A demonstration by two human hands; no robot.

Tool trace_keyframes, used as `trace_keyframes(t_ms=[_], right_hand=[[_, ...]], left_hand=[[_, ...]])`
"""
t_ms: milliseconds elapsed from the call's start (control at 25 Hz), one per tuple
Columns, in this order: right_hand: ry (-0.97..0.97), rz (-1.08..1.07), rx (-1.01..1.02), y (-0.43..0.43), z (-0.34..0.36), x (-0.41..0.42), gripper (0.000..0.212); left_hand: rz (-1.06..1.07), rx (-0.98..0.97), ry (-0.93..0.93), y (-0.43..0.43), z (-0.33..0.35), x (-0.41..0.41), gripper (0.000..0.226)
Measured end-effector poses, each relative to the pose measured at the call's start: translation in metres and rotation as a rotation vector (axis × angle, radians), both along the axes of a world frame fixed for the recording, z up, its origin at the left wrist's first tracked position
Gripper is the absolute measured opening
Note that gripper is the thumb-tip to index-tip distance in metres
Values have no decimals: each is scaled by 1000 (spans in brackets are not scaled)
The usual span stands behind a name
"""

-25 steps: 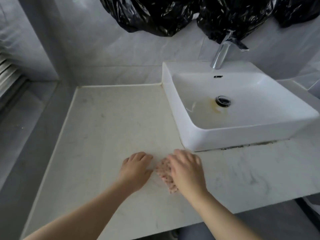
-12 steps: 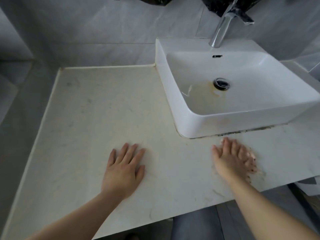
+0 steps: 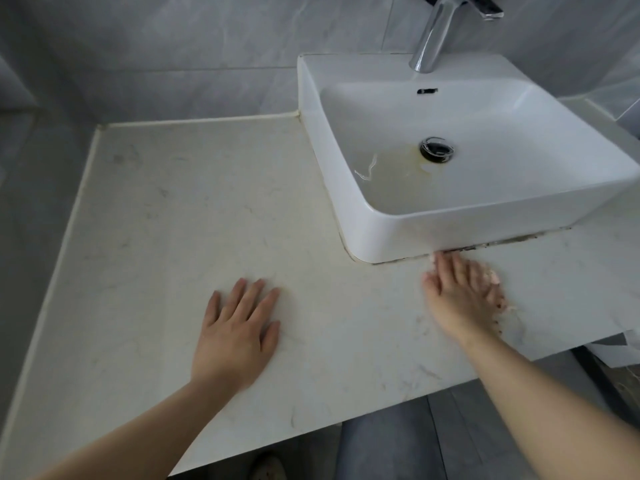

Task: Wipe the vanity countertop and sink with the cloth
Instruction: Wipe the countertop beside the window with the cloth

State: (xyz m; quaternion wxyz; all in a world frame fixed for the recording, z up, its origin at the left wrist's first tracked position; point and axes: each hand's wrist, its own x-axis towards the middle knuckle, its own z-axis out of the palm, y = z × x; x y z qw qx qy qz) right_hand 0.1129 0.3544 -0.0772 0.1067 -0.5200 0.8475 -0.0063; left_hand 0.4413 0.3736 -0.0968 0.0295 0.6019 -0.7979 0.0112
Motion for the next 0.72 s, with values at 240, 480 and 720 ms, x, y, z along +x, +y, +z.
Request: trace_keyframes(t_ms=[240,480,720], right_hand=[[-36,435,-45,34,-3,119,72],[63,304,-58,46,-5,62,54],[15,550,-182,99,-10,188,54]], left_hand=[[1,-23,38,-1,0,-1,50],[-57,8,85,4,3,9,49],[-27,24,90,45,5,52,53]])
